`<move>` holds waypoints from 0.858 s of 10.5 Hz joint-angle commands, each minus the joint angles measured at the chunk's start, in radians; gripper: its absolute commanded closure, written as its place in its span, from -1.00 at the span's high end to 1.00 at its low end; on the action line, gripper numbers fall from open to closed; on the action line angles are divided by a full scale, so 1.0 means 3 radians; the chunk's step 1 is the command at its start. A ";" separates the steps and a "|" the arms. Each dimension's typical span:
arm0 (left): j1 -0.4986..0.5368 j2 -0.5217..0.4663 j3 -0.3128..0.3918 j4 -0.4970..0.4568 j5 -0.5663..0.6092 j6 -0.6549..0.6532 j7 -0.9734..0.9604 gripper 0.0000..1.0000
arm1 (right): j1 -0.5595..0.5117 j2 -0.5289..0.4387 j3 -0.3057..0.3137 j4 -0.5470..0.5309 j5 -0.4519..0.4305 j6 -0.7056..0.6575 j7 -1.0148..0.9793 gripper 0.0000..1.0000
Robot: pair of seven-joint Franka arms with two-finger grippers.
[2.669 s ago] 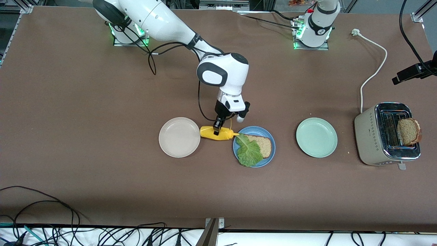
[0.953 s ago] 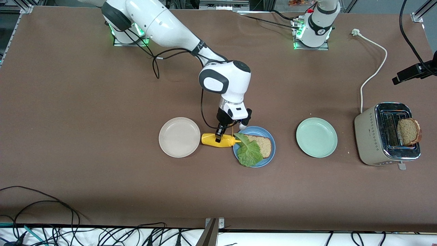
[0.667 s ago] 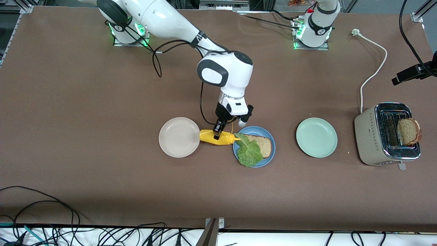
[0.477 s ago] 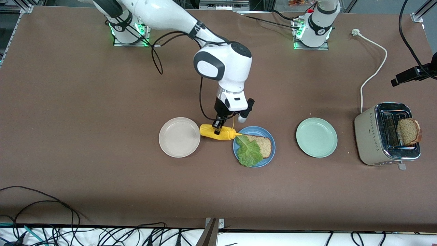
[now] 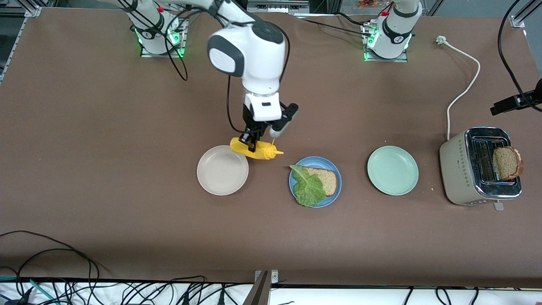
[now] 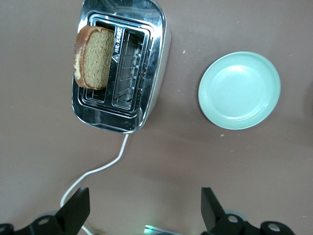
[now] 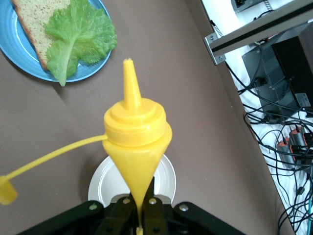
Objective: Make sandwich in blue plate with both arms
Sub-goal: 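Carry the mustard bottle back beside the white plate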
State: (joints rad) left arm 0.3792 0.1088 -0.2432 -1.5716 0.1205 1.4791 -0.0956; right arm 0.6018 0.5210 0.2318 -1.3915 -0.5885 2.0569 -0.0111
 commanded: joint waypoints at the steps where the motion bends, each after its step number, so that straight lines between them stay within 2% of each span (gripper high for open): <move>1: -0.0342 0.0179 -0.0058 0.0161 0.0609 -0.0108 -0.0014 1.00 | -0.0297 -0.0779 -0.0062 -0.1009 0.0437 0.0602 -0.0198 -1.00; 2: -0.0804 0.0199 -0.0074 0.0141 0.1259 -0.0301 -0.0019 1.00 | -0.0318 -0.0953 -0.0163 -0.1250 0.0519 0.0832 -0.0274 -1.00; 3: -0.1092 0.0311 -0.0049 0.0191 0.1635 -0.0475 -0.0014 1.00 | -0.0319 -0.1106 -0.0265 -0.1439 0.0656 0.0976 -0.0401 -1.00; 5: -0.0658 0.0363 -0.0023 0.0375 0.1038 -0.0467 0.0042 1.00 | -0.0319 -0.1362 -0.0460 -0.1716 0.1121 0.1135 -0.0840 -1.00; 6: -0.0554 0.0368 -0.0023 0.0386 0.0904 -0.0436 0.0037 1.00 | -0.0319 -0.1475 -0.0557 -0.1813 0.1361 0.1156 -0.1101 -1.00; 9: -0.0400 0.0399 -0.0018 0.0406 0.0887 -0.0247 0.0043 1.00 | -0.0319 -0.1741 -0.0899 -0.2085 0.2112 0.1156 -0.2010 -1.00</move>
State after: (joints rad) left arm 0.2334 0.2014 -0.2410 -1.4917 0.4069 1.3841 -0.0906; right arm 0.5065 0.0875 0.0247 -1.9167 -0.1034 2.3776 -0.4253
